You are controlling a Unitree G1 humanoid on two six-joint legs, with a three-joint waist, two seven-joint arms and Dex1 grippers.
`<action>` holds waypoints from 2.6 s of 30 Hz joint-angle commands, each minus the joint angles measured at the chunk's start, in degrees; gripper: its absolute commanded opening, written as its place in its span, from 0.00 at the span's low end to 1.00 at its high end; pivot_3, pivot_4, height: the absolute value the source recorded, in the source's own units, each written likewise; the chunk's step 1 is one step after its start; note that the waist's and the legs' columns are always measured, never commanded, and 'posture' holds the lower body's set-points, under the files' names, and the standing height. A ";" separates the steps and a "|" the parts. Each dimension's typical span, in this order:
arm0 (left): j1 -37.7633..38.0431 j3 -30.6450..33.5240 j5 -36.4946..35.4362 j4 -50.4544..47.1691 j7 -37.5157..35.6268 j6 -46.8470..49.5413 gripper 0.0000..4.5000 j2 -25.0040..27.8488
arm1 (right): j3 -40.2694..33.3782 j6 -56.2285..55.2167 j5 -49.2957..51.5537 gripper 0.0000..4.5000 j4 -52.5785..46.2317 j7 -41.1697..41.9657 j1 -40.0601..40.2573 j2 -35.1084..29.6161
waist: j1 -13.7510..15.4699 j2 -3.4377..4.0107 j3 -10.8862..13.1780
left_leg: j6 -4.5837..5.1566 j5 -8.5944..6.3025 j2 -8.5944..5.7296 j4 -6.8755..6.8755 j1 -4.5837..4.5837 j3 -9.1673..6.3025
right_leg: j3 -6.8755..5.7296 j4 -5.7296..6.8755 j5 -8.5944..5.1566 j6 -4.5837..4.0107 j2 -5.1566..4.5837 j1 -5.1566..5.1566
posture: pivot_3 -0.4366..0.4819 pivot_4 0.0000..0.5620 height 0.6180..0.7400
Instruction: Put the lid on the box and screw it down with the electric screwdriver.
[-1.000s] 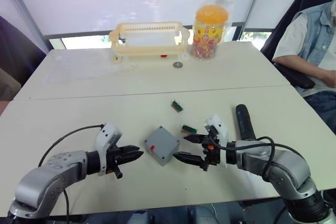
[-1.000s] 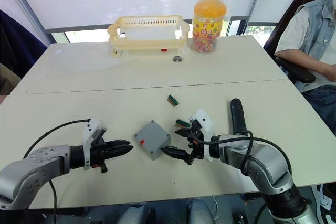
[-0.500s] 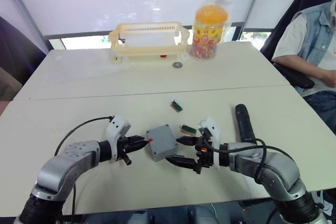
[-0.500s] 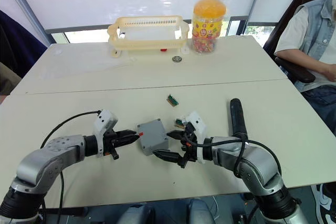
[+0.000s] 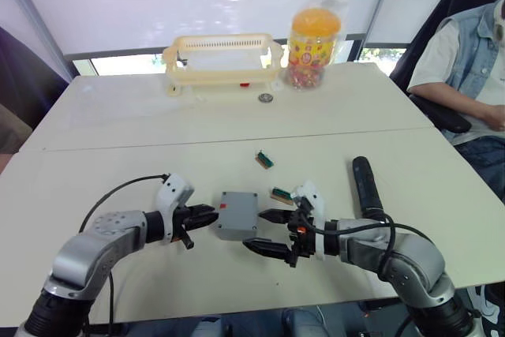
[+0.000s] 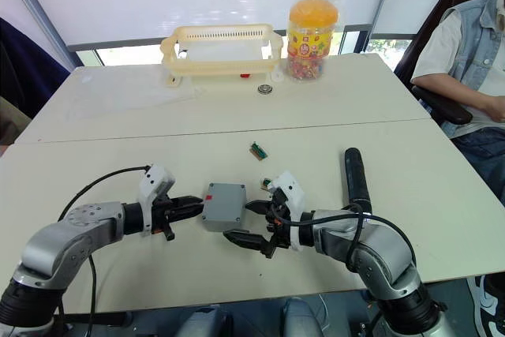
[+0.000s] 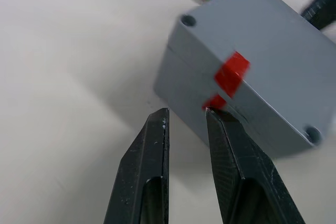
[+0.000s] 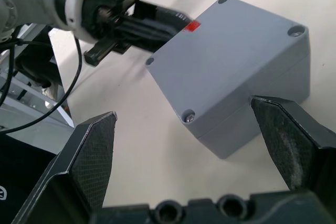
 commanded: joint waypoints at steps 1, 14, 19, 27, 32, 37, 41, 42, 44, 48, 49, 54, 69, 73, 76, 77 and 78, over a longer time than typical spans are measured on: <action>-0.75 4.73 -1.58 -2.24 -3.65 -0.33 0.24 5.17 | -7.85 -1.11 3.86 0.98 -4.13 2.65 -1.46 -3.45 | 0.12 -0.02 0.01 | 0.00 0.00 0.00 0.00 -0.01 0.01 | 0.00 0.00 0.00 0.00 0.00 0.00 | 0.48 0.27 1.00; -14.46 3.55 -8.67 -8.79 -17.06 1.97 0.24 18.08 | 0.79 -16.43 -15.41 0.98 14.59 4.60 -10.36 -5.51 | -0.39 -0.05 0.03 | 0.00 0.00 0.00 -0.14 0.30 0.26 | 0.02 0.02 -0.09 -0.11 0.09 0.17 | 0.48 0.27 1.00; -15.13 2.72 -8.83 -10.54 -16.06 2.51 0.24 17.44 | 1.59 -17.90 -17.56 0.98 17.42 5.01 -10.91 -2.71 | -0.19 -0.07 0.04 | 0.00 0.00 0.02 -0.12 0.29 0.24 | 0.03 0.03 -0.09 -0.11 0.08 0.17 | 0.48 0.27 1.00; -12.76 1.95 -5.66 -7.20 -11.46 0.35 0.24 13.80 | 1.63 -19.38 -21.45 0.79 21.61 4.14 -11.46 0.47 | -0.19 -0.07 0.04 | 0.00 0.00 0.01 -0.11 0.31 0.24 | 0.03 0.06 -0.09 -0.11 0.08 0.18 | 0.48 0.27 1.00; -11.72 2.32 -5.48 -6.37 -10.31 -0.17 0.24 12.25 | 1.42 -19.35 -22.37 0.56 22.42 4.49 -11.72 1.53 | -0.20 -0.07 0.04 | 0.00 0.00 0.01 -0.11 0.31 0.24 | 0.03 0.06 -0.09 -0.11 0.08 0.18 | 0.48 0.27 1.00; -10.43 2.17 -4.74 -5.80 -10.13 -1.26 0.24 11.97 | 1.51 -19.66 -23.53 0.56 23.77 4.12 -11.73 2.96 | -0.20 -0.07 0.04 | 0.00 0.00 0.01 -0.11 0.32 0.23 | 0.03 0.06 -0.09 -0.11 0.08 0.18 | 0.48 0.27 1.00; -9.85 2.21 -4.27 -5.60 -10.27 -1.77 0.24 11.97 | 1.34 -19.83 -24.13 0.56 24.49 4.10 -11.79 3.77 | -0.17 -0.07 0.04 | 0.00 0.00 0.00 -0.11 0.32 0.23 | 0.04 0.06 -0.08 -0.11 0.07 0.18 | 0.48 0.27 1.00; -9.79 2.16 -4.13 -5.49 -10.24 -1.86 0.24 11.94 | 1.27 -19.94 -24.36 0.56 24.79 4.01 -11.88 3.99 | -0.20 -0.07 0.04 | 0.00 0.00 0.00 -0.11 0.32 0.24 | 0.04 0.06 -0.08 -0.11 0.07 0.18 | 0.48 0.27 1.00; -9.70 2.04 -3.97 -5.32 -10.18 -2.08 0.24 11.92 | 1.18 -20.03 -24.83 0.50 25.20 3.89 -12.01 4.32 | -0.21 -0.07 0.04 | 0.00 0.00 0.00 -0.11 0.32 0.23 | 0.04 0.06 -0.08 -0.11 0.07 0.18 | 0.48 0.27 1.00; -9.04 1.99 -3.79 -5.45 -10.06 -2.26 0.24 11.75 | 0.96 -19.97 -25.12 0.15 25.43 3.79 -12.05 4.88 | -0.23 -0.07 0.04 | 0.00 0.00 0.00 -0.12 0.33 0.23 | 0.03 0.06 -0.09 -0.11 0.08 0.18 | 0.48 0.27 1.00; -8.90 1.99 -3.73 -5.50 -10.03 -2.28 0.24 11.73 | 0.87 -19.89 -25.00 0.04 25.32 3.86 -11.99 5.03 | -0.23 -0.07 0.04 | 0.00 0.00 0.00 -0.11 0.32 0.23 | 0.04 0.06 -0.08 -0.11 0.08 0.18 | 0.48 0.27 1.00; -8.46 2.01 -3.56 -6.03 -9.67 -2.14 0.24 11.53 | 0.68 -19.49 -25.11 0.01 24.84 3.77 -11.45 5.25 | -0.21 -0.07 0.04 | 0.00 0.00 0.00 -0.11 0.32 0.23 | 0.03 0.06 -0.08 -0.11 0.07 0.18 | 0.48 0.27 1.00; -9.05 1.03 -3.01 -5.15 -9.36 -2.48 0.24 10.52 | -3.55 -19.26 -23.11 0.01 21.40 3.23 -11.53 5.47 | -0.22 -0.07 0.04 | 0.00 0.00 0.01 -0.11 0.32 0.23 | 0.03 0.06 -0.08 -0.11 0.07 0.18 | 0.48 0.27 1.00; -9.46 1.30 -3.27 -4.75 -9.55 -2.31 0.24 10.20 | -4.45 -18.06 -21.52 0.01 18.97 3.66 -11.40 5.36 | -0.22 -0.07 0.04 | 0.00 0.00 0.00 -0.12 0.32 0.23 | 0.03 0.06 -0.08 -0.11 0.08 0.18 | 0.48 0.27 1.00; -9.08 2.07 -3.90 -5.06 -10.22 -1.89 0.24 10.86 | -5.03 -13.96 -16.35 0.01 13.09 5.70 -11.12 5.36 | -0.21 -0.07 0.04 | 0.00 0.00 0.01 -0.12 0.32 0.22 | 0.03 0.06 -0.08 -0.11 0.08 0.18 | 0.48 0.27 1.00; -8.84 2.28 -3.83 -5.00 -10.51 -1.98 0.24 11.21 | -4.80 -12.52 -14.97 0.01 11.04 5.97 -10.94 5.39 | -0.20 -0.07 0.04 | 0.00 0.00 0.02 -0.12 0.32 0.20 | 0.03 0.06 -0.08 -0.11 0.08 0.18 | 0.48 0.27 1.00; -8.57 2.44 -3.70 -4.84 -10.80 -2.14 0.24 11.50 | -4.24 -11.28 -14.01 0.01 9.36 5.97 -10.82 5.51 | -0.21 -0.07 0.04 | 0.00 0.00 0.02 -0.12 0.32 0.18 | 0.03 0.06 -0.08 -0.11 0.08 0.18 | 0.48 0.27 1.00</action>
